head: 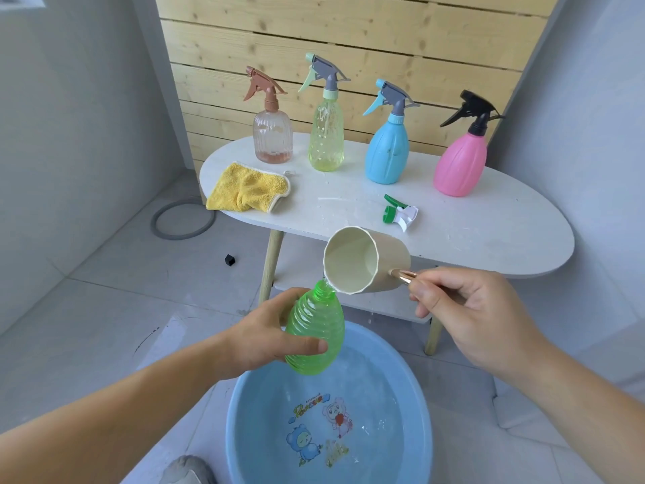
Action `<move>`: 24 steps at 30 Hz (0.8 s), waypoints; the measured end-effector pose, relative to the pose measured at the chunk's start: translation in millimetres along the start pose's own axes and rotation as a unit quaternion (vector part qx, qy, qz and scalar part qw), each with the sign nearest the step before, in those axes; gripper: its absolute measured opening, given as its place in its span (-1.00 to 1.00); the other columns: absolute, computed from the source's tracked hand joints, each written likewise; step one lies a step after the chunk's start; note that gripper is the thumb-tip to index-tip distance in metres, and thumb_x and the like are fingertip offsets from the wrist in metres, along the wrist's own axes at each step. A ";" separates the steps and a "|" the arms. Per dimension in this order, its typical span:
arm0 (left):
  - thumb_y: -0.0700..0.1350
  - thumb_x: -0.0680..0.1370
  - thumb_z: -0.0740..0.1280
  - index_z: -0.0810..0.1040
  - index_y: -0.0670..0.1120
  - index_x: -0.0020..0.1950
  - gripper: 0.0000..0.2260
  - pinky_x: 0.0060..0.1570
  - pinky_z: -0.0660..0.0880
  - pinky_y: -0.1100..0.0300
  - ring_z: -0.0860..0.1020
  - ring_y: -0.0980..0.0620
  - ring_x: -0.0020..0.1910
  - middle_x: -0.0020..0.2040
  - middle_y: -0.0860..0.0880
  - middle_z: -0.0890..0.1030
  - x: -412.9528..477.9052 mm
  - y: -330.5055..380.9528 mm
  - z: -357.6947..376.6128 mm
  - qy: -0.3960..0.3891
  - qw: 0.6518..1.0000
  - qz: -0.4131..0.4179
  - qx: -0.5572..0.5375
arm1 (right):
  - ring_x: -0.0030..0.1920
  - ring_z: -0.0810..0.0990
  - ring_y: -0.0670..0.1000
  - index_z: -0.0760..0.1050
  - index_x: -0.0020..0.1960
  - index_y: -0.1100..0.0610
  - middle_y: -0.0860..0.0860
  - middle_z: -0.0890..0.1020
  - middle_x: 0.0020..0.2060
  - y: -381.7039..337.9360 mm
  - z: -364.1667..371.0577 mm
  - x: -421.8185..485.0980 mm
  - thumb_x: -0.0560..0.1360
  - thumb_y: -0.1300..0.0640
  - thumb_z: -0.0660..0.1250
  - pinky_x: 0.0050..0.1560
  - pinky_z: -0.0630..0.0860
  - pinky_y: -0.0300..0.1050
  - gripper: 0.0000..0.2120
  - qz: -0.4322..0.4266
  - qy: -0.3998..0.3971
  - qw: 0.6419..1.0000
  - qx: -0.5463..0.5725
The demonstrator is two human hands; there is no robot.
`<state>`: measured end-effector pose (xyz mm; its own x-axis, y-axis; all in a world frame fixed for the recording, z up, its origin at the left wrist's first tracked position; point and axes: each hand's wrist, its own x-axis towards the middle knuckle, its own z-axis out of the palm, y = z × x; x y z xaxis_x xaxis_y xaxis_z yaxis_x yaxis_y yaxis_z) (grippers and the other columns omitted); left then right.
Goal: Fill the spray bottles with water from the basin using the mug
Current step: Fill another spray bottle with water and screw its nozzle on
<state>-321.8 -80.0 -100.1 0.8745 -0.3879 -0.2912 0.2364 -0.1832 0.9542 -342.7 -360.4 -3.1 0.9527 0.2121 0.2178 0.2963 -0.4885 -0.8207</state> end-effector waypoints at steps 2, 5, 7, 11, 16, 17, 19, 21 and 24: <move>0.00 0.29 0.64 0.54 0.15 0.36 -0.34 0.15 0.67 -0.14 0.66 -0.03 0.22 0.22 -0.02 0.67 -0.5 -0.4 0.4 0.002 1.000 0.000 0.002 | -0.25 0.58 -0.10 0.62 -0.19 -0.05 -0.07 0.65 -0.37 -0.6 0.0 0.0 0.56 0.02 0.33 -0.15 0.44 -0.35 -0.83 0.002 -0.001 1.000 -0.004; -0.02 0.31 0.64 0.54 0.14 0.36 -0.36 0.16 0.66 -0.14 0.66 -0.03 0.21 0.21 -0.02 0.67 -1.1 -0.1 0.2 0.001 1.000 0.001 0.004 | -0.23 0.60 -0.15 0.63 -0.24 -0.01 -0.07 0.65 -0.37 -2.1 0.2 -0.4 0.55 0.06 0.33 -0.13 0.42 -0.40 -0.79 0.001 -0.001 1.000 -0.005; -0.04 0.32 0.63 0.54 0.14 0.36 -0.38 0.14 0.67 -0.11 0.66 -0.02 0.21 0.20 -0.01 0.68 -1.5 0.6 0.0 0.002 1.000 0.001 0.007 | -0.23 0.60 -0.16 0.63 -0.26 0.01 -0.07 0.65 -0.38 -3.8 0.5 -1.0 0.53 0.04 0.32 -0.12 0.41 -0.40 -0.78 0.001 0.002 1.000 -0.003; -0.06 0.34 0.62 0.53 0.14 0.36 -0.38 0.14 0.67 -0.11 0.67 -0.02 0.21 0.21 -0.01 0.67 -2.0 0.8 0.0 0.003 1.000 -0.002 0.006 | -0.24 0.60 -0.14 0.63 -0.24 0.04 -0.07 0.65 -0.38 -6.0 0.3 -1.5 0.52 0.01 0.32 -0.14 0.41 -0.41 -0.78 0.003 0.006 1.000 0.001; -0.08 0.36 0.62 0.53 0.14 0.36 -0.39 0.13 0.67 -0.10 0.67 0.00 0.19 0.20 0.00 0.68 -2.6 0.9 0.2 0.003 1.000 -0.001 0.008 | -0.20 0.62 -0.17 0.63 -0.25 0.06 -0.06 0.64 -0.38 -4.5 0.4 -1.6 0.55 0.05 0.35 -0.13 0.40 -0.42 -0.78 -0.010 0.006 1.000 -0.008; -0.08 0.36 0.62 0.53 0.14 0.36 -0.40 0.13 0.67 -0.10 0.67 0.00 0.19 0.20 0.01 0.68 -2.9 1.0 0.2 0.003 1.000 -0.002 0.009 | -0.20 0.62 -0.17 0.63 -0.24 0.06 -0.07 0.64 -0.38 -4.2 0.4 -1.7 0.56 0.02 0.37 -0.12 0.41 -0.42 -0.76 -0.014 0.006 1.000 -0.010; -0.07 0.35 0.62 0.53 0.15 0.36 -0.39 0.14 0.67 -0.11 0.67 0.00 0.19 0.19 0.01 0.68 -3.4 1.0 0.2 0.003 1.000 -0.002 0.012 | -0.19 0.62 -0.17 0.63 -0.24 0.07 -0.09 0.64 -0.38 -3.2 0.4 -1.7 0.54 0.00 0.35 -0.11 0.41 -0.42 -0.77 -0.019 0.006 1.000 -0.014; -0.04 0.33 0.63 0.53 0.15 0.37 -0.37 0.16 0.66 -0.15 0.67 -0.01 0.20 0.21 0.01 0.68 -3.6 1.0 -0.1 0.002 1.000 -0.003 0.015 | -0.18 0.63 -0.16 0.63 -0.24 0.08 -0.09 0.64 -0.37 -2.4 0.4 -1.1 0.54 0.03 0.35 -0.10 0.42 -0.40 -0.78 -0.024 0.006 1.000 -0.016; -0.02 0.33 0.63 0.52 0.15 0.37 -0.36 0.18 0.64 -0.19 0.66 -0.01 0.21 0.21 0.01 0.67 -3.7 0.8 -0.8 0.003 1.000 -0.005 0.021 | -0.14 0.64 -0.16 0.64 -0.23 0.09 -0.06 0.64 -0.35 -1.5 1.2 -0.3 0.51 0.02 0.32 -0.07 0.43 -0.39 -0.78 -0.030 0.005 0.999 -0.018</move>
<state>-324.6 -78.0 -98.3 0.8745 -0.3809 -0.3002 0.2272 -0.2251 0.9475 -343.5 -358.7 -2.6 0.9337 0.2336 0.2714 0.3551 -0.5061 -0.7860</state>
